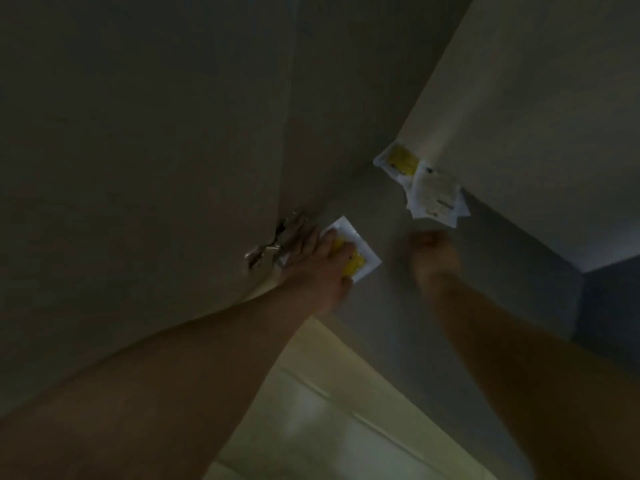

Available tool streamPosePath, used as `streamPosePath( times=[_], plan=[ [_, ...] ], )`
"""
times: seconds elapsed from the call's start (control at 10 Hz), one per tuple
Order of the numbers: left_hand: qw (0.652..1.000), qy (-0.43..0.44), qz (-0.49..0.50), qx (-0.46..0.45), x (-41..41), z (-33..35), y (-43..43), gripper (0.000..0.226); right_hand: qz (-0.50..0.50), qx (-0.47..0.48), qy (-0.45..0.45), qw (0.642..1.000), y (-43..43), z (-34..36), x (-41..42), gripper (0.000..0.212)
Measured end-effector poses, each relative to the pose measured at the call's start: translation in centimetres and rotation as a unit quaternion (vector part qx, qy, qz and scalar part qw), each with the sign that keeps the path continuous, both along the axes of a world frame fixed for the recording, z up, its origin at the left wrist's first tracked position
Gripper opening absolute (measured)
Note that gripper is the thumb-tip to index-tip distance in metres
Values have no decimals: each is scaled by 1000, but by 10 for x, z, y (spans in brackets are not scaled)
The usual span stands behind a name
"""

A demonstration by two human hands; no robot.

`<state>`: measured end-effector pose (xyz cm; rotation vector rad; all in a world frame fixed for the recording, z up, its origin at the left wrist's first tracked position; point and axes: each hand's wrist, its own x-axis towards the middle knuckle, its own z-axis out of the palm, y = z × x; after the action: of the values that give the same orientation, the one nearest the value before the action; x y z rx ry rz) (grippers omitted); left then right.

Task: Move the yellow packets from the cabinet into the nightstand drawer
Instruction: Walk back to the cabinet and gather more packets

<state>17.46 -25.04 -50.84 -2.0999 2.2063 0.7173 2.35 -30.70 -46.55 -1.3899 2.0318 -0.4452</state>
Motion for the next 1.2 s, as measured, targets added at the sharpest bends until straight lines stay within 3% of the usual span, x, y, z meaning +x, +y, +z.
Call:
streamPosePath(
  times=[0.1,0.4,0.5,0.7,0.8,0.9,1.1,1.2],
  plan=[
    [1000,-1,-9,-1,-3,-2,-15,58,74,-26,108,991,-38,-20,-9,36],
    [998,-28,-37,-51,-9,-10,-38,59,141,-41,202,968,-106,-35,-12,67],
    [998,-21,-34,-54,-10,-10,-37,59,191,-25,267,944,-130,-38,-9,76],
    [997,19,-18,-77,-5,-14,-36,58,256,37,209,943,-158,-28,-15,101],
    [997,38,-4,-74,-6,-11,-36,59,274,55,274,920,-150,-26,-21,81],
    [997,39,-4,-68,-4,-10,-36,47,307,12,314,898,-131,-37,-29,73],
    [996,68,53,-22,-6,-1,-24,46,307,28,255,917,-79,-43,-45,70],
    [997,28,65,-37,-5,8,-16,49,307,22,231,923,-48,-40,-44,73]
  ],
)
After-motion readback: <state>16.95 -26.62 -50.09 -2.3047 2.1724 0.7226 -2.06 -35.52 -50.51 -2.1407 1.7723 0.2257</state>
